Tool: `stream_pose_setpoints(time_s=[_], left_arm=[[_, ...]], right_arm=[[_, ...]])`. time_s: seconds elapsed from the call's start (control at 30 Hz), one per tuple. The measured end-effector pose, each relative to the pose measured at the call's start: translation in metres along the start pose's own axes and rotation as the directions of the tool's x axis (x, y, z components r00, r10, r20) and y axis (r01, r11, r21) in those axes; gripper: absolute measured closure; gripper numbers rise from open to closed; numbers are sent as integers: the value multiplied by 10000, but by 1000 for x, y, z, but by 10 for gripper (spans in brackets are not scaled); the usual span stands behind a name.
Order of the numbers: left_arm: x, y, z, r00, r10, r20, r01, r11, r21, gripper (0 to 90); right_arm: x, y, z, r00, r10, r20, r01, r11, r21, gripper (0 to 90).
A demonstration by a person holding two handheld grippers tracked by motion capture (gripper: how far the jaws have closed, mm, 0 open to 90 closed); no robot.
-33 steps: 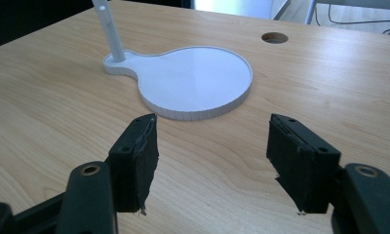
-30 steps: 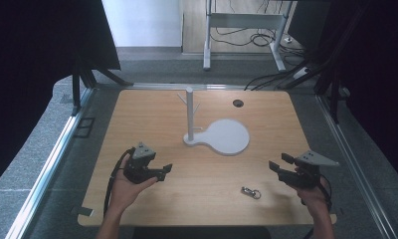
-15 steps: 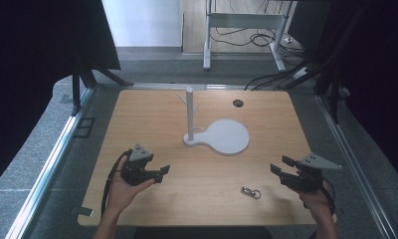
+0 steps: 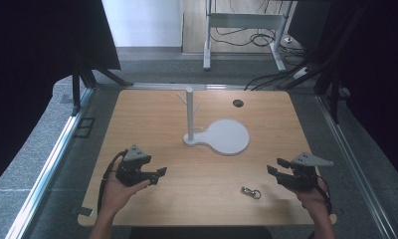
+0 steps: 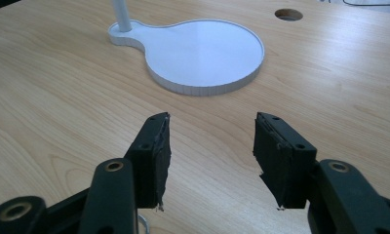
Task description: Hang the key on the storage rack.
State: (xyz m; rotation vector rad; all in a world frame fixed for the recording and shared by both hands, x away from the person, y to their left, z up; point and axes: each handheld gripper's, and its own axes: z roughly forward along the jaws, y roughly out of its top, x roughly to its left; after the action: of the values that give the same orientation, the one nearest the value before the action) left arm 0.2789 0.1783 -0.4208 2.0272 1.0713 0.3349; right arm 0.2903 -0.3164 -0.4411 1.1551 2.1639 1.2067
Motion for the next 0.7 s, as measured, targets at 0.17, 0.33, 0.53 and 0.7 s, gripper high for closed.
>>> stream_pose_setpoints(time_s=[0.17,0.33,0.53,0.7], left_arm=[[2,8,-10,9995,117,277,-105,9990,-438,277],[5,4,5,9988,193,447,-194,9998,23,275],[1,2,13,9973,361,632,-378,9989,262,272],[-5,5,14,9966,430,703,-448,9987,242,272]], right_arm=[[8,13,9,9990,-442,24,438,9947,935,491],[16,29,21,9952,-975,-127,979,9699,2230,496],[23,34,27,9921,-1167,-470,1254,9481,2923,528],[30,39,22,9885,-1299,-779,1488,9280,3417,561]])
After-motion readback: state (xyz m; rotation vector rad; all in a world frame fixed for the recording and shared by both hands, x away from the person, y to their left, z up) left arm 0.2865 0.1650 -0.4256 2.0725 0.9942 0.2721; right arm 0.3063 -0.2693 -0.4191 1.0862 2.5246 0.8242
